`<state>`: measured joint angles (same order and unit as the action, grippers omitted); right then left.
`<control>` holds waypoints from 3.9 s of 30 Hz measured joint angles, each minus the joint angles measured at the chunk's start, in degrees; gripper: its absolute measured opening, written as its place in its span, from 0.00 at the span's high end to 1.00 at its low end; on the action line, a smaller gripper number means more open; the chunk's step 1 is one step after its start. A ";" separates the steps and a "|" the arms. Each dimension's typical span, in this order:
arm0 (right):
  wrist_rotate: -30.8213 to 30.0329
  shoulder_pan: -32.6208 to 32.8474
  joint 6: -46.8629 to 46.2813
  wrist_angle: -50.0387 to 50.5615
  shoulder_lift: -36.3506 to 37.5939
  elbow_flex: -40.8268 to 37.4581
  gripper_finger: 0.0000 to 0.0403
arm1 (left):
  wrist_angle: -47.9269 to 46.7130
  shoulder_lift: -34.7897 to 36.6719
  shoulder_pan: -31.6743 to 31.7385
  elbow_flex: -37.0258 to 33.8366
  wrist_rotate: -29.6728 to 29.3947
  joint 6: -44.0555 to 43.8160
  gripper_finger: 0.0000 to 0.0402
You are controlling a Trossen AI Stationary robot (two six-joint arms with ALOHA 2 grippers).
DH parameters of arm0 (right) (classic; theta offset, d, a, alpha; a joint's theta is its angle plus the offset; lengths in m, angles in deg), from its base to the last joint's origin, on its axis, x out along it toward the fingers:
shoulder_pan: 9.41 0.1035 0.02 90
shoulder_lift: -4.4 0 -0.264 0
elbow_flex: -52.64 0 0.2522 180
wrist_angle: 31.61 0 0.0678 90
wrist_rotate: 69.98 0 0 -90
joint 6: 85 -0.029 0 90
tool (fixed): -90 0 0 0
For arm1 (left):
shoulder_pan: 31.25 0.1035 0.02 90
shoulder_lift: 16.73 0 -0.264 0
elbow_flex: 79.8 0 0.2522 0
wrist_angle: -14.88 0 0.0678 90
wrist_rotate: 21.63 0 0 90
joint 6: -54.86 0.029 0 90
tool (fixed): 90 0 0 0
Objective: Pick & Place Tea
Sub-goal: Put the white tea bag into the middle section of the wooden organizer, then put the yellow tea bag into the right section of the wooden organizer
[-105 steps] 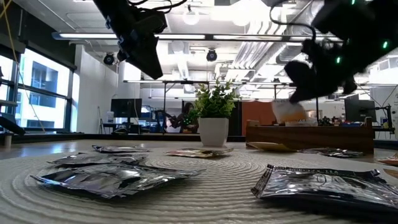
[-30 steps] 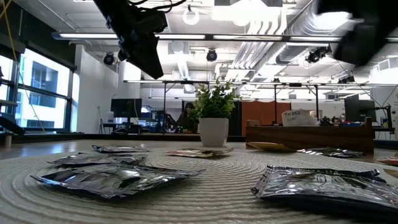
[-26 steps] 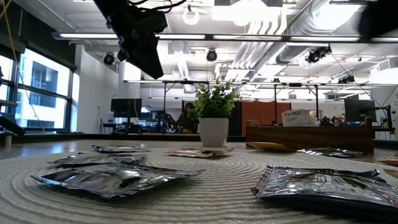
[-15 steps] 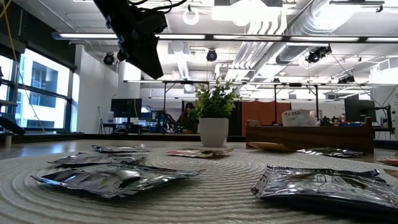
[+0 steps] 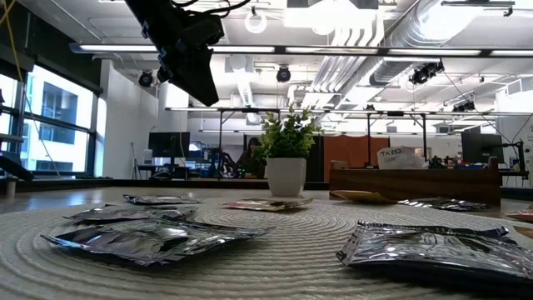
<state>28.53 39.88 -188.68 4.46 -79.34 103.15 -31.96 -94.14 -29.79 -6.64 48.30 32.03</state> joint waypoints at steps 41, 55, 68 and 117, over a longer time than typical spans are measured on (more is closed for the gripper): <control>-41.64 -13.47 45.91 15.82 16.24 0.59 1.00 | 0.45 0.00 0.02 0.00 0.07 0.00 0.68; -52.04 -44.72 84.86 27.19 16.52 11.25 1.00 | 0.46 0.00 0.02 0.00 0.14 0.01 0.68; -46.46 -50.14 86.65 29.40 6.35 11.14 1.00 | 0.46 0.00 0.02 0.00 0.15 0.00 0.68; -20.27 -39.68 81.99 13.22 13.15 11.21 0.56 | 0.48 0.00 0.00 0.00 0.15 0.00 0.68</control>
<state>8.26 0.20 -106.69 17.68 -66.19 114.36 -31.48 -94.14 -29.79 -6.64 48.45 32.03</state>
